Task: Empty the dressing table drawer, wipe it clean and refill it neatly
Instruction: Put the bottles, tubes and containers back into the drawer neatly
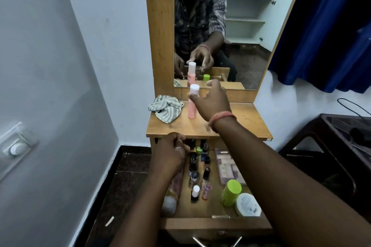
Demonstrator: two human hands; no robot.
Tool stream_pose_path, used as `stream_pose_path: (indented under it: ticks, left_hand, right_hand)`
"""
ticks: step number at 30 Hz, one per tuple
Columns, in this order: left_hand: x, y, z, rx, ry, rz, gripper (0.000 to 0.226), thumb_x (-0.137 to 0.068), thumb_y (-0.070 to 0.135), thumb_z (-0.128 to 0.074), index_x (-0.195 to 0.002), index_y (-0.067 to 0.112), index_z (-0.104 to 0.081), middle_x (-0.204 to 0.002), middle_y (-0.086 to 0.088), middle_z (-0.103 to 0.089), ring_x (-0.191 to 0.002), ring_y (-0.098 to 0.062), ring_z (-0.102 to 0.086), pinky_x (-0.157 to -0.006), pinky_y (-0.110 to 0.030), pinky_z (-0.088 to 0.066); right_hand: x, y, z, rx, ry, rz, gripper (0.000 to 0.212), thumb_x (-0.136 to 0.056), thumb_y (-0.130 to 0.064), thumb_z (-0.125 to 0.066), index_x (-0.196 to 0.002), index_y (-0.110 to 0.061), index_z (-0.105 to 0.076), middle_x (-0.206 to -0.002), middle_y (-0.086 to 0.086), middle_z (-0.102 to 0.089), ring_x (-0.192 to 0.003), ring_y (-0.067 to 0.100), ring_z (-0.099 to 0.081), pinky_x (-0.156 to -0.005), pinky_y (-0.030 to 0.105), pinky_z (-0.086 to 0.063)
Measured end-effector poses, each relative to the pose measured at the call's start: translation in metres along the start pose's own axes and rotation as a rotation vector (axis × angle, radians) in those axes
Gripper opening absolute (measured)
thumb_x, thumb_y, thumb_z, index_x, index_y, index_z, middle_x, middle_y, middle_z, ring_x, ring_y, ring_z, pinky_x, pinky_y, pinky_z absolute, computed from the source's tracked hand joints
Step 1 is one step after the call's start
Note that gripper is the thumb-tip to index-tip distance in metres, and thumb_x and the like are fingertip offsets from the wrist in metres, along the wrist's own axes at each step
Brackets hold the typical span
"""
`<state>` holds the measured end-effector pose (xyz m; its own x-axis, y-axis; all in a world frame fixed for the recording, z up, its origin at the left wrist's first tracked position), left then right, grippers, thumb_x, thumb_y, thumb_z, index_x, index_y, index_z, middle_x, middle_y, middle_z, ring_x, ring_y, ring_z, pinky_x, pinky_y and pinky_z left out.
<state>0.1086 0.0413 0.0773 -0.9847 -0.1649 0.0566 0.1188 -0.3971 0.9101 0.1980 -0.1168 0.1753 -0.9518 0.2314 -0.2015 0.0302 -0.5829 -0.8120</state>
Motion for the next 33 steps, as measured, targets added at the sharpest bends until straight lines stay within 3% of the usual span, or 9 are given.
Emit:
stream_pose_path:
  ticks: [4, 9, 12, 15, 17, 19, 23, 28, 33]
  left_hand:
    - [-0.008, -0.009, -0.001, 0.084, -0.010, 0.044, 0.027, -0.105, 0.011, -0.045, -0.101, 0.019, -0.070, -0.083, 0.004, -0.078, -0.077, -0.017, -0.070, -0.072, -0.031, -0.056]
    - [-0.009, -0.010, 0.005, 0.135, 0.013, 0.035, 0.027, -0.103, 0.009, -0.047, -0.098, 0.020, -0.071, -0.086, 0.003, -0.078, -0.071, -0.011, -0.066, -0.068, -0.028, -0.052]
    - [-0.006, -0.004, 0.001, 0.149, 0.008, 0.006, 0.025, -0.102, 0.011, -0.049, -0.098, 0.021, -0.072, -0.086, 0.003, -0.078, -0.068, -0.009, -0.065, -0.070, -0.030, -0.053]
    - [-0.004, 0.002, -0.003, 0.134, 0.011, -0.046, 0.024, -0.102, 0.011, -0.050, -0.099, 0.019, -0.073, -0.086, 0.003, -0.078, -0.069, -0.011, -0.066, -0.071, -0.030, -0.055]
    - [-0.001, 0.004, -0.008, 0.114, 0.007, -0.061, 0.024, -0.102, 0.013, -0.051, -0.099, 0.021, -0.073, -0.087, 0.003, -0.078, -0.076, -0.019, -0.072, -0.077, -0.039, -0.061]
    - [0.003, 0.003, -0.011, 0.096, 0.000, -0.058, 0.024, -0.102, 0.014, -0.051, -0.099, 0.022, -0.073, -0.088, 0.003, -0.078, -0.082, -0.027, -0.074, -0.082, -0.048, -0.062]
    - [0.010, 0.003, -0.012, 0.032, 0.012, -0.081, 0.024, -0.103, 0.014, -0.051, -0.102, 0.021, -0.073, -0.089, 0.004, -0.077, -0.085, -0.016, -0.075, -0.078, -0.032, -0.060]
    - [0.017, 0.003, -0.012, 0.003, 0.029, -0.086, 0.024, -0.101, 0.013, -0.051, -0.103, 0.019, -0.074, -0.088, 0.004, -0.077, -0.078, -0.011, -0.073, -0.062, -0.014, -0.054]
    - [0.016, 0.001, -0.017, -0.018, 0.018, -0.086, 0.024, -0.100, 0.013, -0.052, -0.103, 0.019, -0.075, -0.087, 0.003, -0.077, -0.081, -0.009, -0.072, -0.079, -0.029, -0.057]
  right_hand:
    - [-0.010, 0.014, -0.034, -0.097, -0.178, -0.033, 0.050, -0.087, -0.030, -0.072, -0.133, -0.020, -0.054, -0.125, 0.005, -0.065, -0.109, 0.022, -0.062, -0.095, 0.043, -0.052]
    - [0.020, 0.016, 0.012, -0.195, -0.127, 0.079, 0.037, -0.091, -0.036, -0.069, -0.122, -0.018, -0.060, -0.101, -0.006, -0.068, -0.092, 0.011, -0.066, -0.078, 0.034, -0.058]
    - [0.051, 0.035, 0.049, -0.252, -0.238, 0.057, 0.033, -0.087, -0.033, -0.074, -0.112, -0.014, -0.066, -0.093, 0.003, -0.073, -0.081, 0.016, -0.071, -0.067, 0.030, -0.060]
    - [0.072, 0.070, 0.062, -0.248, -0.426, -0.028, 0.031, -0.081, -0.027, -0.081, -0.103, -0.007, -0.070, -0.091, 0.013, -0.076, -0.082, 0.029, -0.074, -0.071, 0.039, -0.062]
    - [0.079, 0.086, 0.061, -0.184, -0.470, -0.007, 0.029, -0.078, -0.025, -0.083, -0.099, -0.008, -0.072, -0.091, 0.011, -0.076, -0.085, 0.031, -0.073, -0.077, 0.045, -0.061]
    - [0.089, 0.095, 0.052, -0.091, -0.522, 0.034, 0.025, -0.076, -0.025, -0.085, -0.095, -0.015, -0.073, -0.090, 0.004, -0.077, -0.086, 0.023, -0.073, -0.081, 0.042, -0.061]
    - [0.106, 0.112, 0.025, 0.082, -0.629, 0.078, 0.021, -0.071, -0.026, -0.088, -0.082, -0.021, -0.071, -0.082, -0.007, -0.075, -0.078, 0.010, -0.070, -0.079, 0.039, -0.059]
    - [0.106, 0.121, 0.009, 0.213, -0.672, 0.106, 0.026, -0.068, -0.024, -0.089, -0.085, -0.024, -0.069, -0.082, -0.009, -0.073, -0.078, 0.005, -0.069, -0.076, 0.036, -0.058]
    - [0.106, 0.123, -0.001, 0.276, -0.688, 0.152, 0.029, -0.072, -0.024, -0.087, -0.096, -0.023, -0.071, -0.093, -0.008, -0.070, -0.082, 0.008, -0.065, -0.076, 0.033, -0.056]
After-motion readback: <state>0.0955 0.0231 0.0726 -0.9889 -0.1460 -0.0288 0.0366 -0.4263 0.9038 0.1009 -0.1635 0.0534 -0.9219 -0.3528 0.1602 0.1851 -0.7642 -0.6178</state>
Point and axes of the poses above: each hand's wrist, its own x-axis away from the middle knuckle, its own z-axis out of the back of the hand, y = z × x, the point moved 9 cm from there along -x, towards the middle knuckle
